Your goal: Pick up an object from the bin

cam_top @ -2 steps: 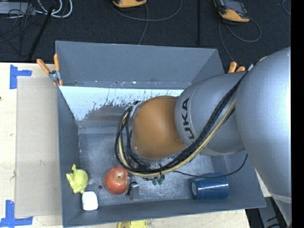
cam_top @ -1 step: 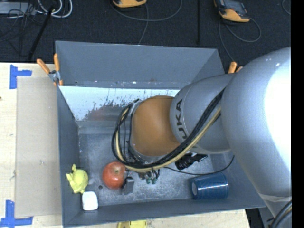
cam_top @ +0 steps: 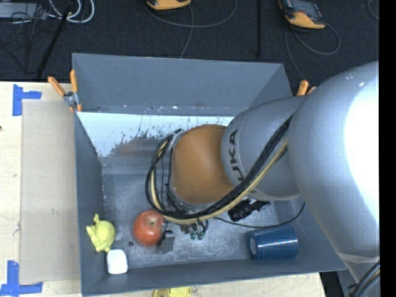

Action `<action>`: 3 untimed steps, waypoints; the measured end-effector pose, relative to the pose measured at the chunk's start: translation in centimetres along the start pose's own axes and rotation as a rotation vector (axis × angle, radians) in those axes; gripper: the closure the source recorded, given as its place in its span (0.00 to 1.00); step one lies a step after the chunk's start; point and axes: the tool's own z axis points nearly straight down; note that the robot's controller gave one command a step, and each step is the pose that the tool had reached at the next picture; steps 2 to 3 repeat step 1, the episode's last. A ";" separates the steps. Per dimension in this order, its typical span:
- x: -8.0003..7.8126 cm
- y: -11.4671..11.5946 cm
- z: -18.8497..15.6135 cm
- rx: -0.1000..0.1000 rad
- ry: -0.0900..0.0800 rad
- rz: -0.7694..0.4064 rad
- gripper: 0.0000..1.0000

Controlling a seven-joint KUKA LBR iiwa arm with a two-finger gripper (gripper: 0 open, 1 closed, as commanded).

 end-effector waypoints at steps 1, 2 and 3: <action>-1.4 -0.9 -13.1 0.000 -0.001 0.012 1.00; -1.4 -0.9 -13.1 0.000 -0.001 0.012 1.00; -1.4 -0.9 -13.1 0.000 -0.001 0.012 1.00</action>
Offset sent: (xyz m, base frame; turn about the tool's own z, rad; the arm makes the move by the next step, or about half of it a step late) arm 0.0000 0.0000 0.0000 0.0000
